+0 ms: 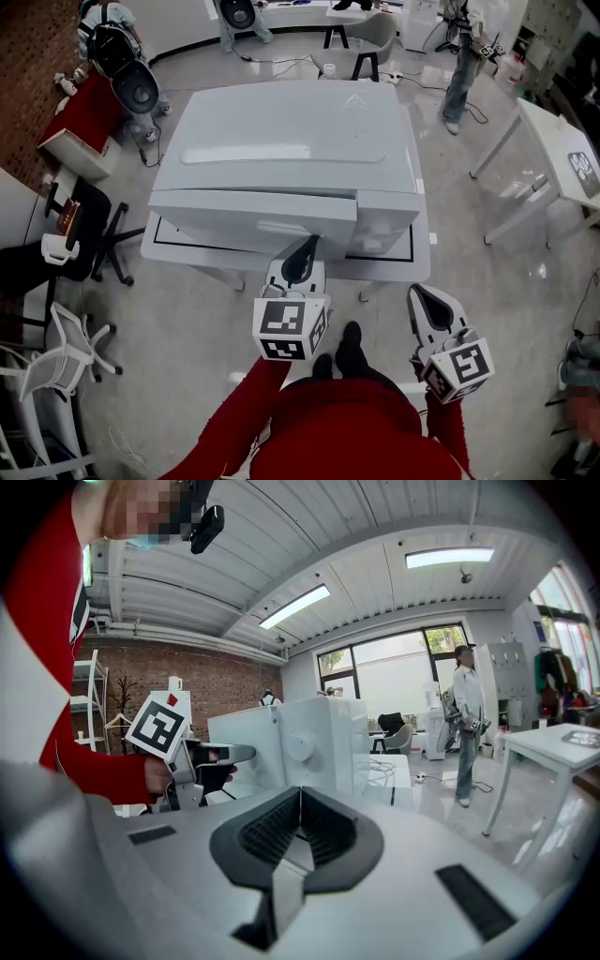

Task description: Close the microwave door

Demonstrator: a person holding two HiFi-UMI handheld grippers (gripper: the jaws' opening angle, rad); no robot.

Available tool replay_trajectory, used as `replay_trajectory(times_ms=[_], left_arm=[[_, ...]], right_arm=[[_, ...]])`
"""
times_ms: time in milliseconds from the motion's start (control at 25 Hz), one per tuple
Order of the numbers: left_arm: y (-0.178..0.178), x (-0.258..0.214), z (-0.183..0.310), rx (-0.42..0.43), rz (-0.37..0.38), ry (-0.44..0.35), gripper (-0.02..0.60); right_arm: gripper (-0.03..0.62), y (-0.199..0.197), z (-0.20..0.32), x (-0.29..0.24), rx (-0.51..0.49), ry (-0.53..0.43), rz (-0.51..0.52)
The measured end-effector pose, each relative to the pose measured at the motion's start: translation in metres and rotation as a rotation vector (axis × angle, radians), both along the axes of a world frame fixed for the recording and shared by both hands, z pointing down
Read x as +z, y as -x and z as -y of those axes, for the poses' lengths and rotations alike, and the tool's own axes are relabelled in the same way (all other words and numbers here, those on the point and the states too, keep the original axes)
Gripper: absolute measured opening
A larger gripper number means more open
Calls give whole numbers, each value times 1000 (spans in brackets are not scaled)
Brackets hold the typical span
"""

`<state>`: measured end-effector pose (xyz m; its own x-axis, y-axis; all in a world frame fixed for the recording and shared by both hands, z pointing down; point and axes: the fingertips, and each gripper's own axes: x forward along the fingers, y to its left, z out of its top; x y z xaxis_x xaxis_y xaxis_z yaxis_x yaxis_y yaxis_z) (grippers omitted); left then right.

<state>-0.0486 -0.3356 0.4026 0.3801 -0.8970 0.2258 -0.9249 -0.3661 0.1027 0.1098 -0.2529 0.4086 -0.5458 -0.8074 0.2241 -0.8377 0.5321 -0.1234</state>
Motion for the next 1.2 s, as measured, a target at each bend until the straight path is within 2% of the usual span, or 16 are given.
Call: replay_trajectory(times_ms=[320, 760, 960, 1040, 1120, 1200], left_arm=[[-1, -3, 8, -10, -14, 4, 12], [-2, -4, 14, -6, 7, -10, 11], [-2, -2, 16, -4, -10, -12, 11], [-7, -7, 11, 52, -42, -18, 11], [-20, -22, -2, 184, -91, -67, 10], [-34, -40, -22, 325, -107, -147, 11]], right_arm=[[14, 0, 6, -1, -13, -1, 7], [14, -3, 12, 4, -31, 19, 11], [14, -2, 10, 7, -37, 24, 14], [14, 1, 10, 5, -48, 15, 16], [14, 5, 10, 1, -57, 8, 19], [14, 7, 8, -3, -59, 24, 20]])
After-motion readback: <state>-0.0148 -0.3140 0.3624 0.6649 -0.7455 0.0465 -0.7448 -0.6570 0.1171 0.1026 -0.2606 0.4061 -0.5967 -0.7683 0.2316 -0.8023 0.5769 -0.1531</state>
